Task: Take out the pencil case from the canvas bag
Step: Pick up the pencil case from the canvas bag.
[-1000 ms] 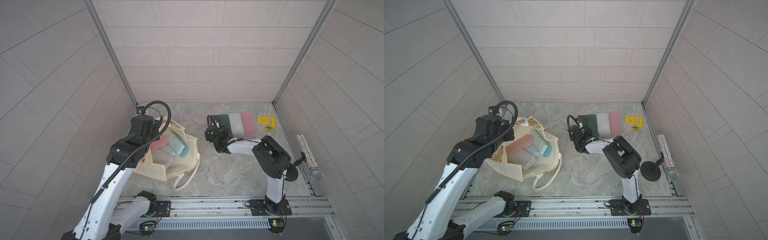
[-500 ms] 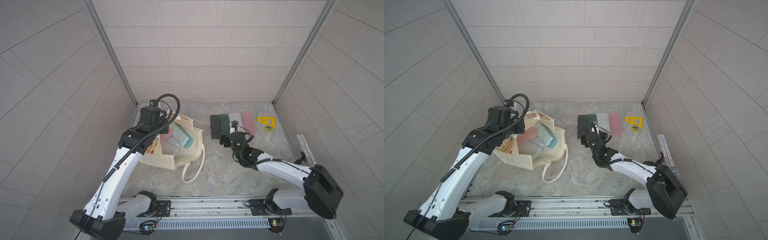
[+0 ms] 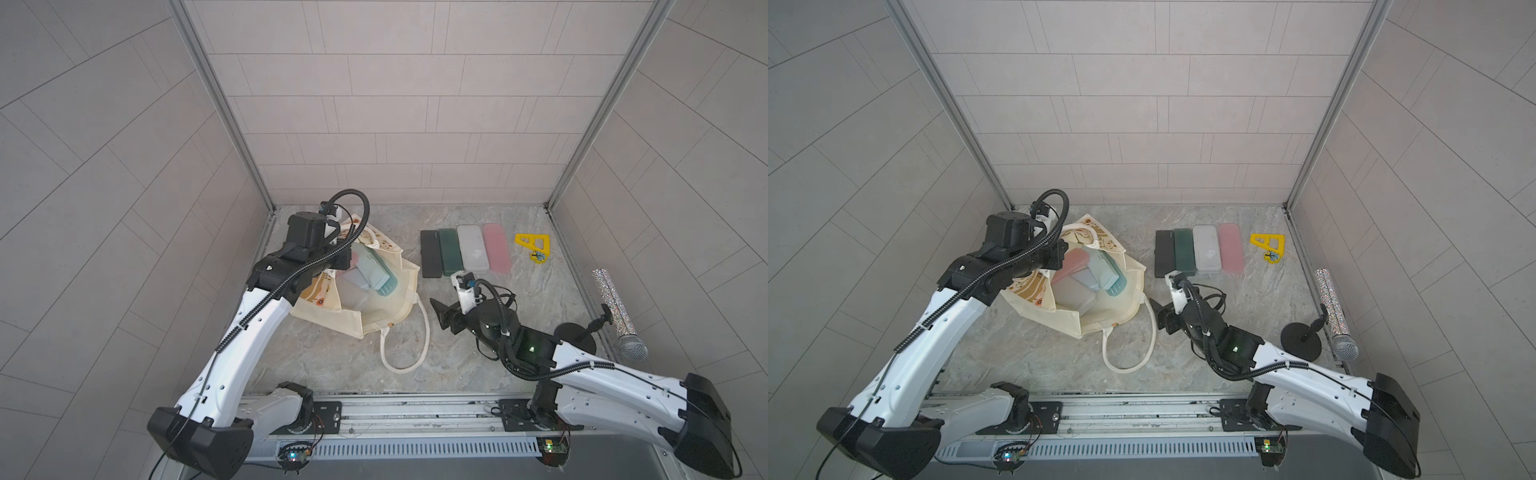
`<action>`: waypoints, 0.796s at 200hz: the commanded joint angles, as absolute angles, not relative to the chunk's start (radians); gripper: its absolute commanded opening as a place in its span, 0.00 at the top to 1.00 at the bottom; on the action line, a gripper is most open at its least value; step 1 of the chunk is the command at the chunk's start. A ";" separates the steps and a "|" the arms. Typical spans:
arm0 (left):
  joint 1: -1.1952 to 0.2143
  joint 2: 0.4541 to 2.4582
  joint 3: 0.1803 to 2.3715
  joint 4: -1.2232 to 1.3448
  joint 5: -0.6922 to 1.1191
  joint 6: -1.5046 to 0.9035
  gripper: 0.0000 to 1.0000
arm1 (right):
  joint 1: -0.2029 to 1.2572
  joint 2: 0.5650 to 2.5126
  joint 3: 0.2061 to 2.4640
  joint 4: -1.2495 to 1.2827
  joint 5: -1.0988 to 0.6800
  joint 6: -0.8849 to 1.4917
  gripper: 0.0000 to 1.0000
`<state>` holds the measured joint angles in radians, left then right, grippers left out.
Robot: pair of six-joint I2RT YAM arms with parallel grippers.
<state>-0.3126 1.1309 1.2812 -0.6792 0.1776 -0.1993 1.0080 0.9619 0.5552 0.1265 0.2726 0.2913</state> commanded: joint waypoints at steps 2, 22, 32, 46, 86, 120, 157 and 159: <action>-0.312 1.079 1.241 -0.567 0.264 -0.191 1.00 | 1.105 1.082 0.590 0.146 0.311 0.220 0.20; -0.311 1.059 1.208 -0.536 0.294 -0.189 1.00 | 1.168 1.220 0.662 0.166 0.328 0.180 0.22; -0.311 1.050 1.200 -0.529 0.294 -0.186 1.00 | 1.184 1.277 0.693 0.169 0.330 0.162 0.23; -0.311 1.042 1.191 -0.526 0.284 -0.182 1.00 | 1.192 1.341 0.727 0.175 0.328 0.144 0.24; -0.309 1.028 1.165 -0.504 0.279 -0.189 1.00 | 1.193 1.509 0.806 0.218 0.358 0.083 0.27; -0.297 1.031 1.163 -0.499 0.300 -0.196 1.00 | 1.193 1.638 0.859 0.258 0.438 0.028 0.30; -0.279 1.026 1.155 -0.487 0.324 -0.207 1.00 | 1.178 1.755 0.919 0.324 0.542 -0.064 0.28; -0.280 1.027 1.155 -0.488 0.325 -0.209 1.00 | 1.175 1.759 0.923 0.328 0.544 -0.069 0.28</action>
<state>-0.2882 1.0538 1.1591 -0.5762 0.2733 -0.1917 1.1893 1.7138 0.8768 0.2710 0.4469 0.0242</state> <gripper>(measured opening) 0.053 0.708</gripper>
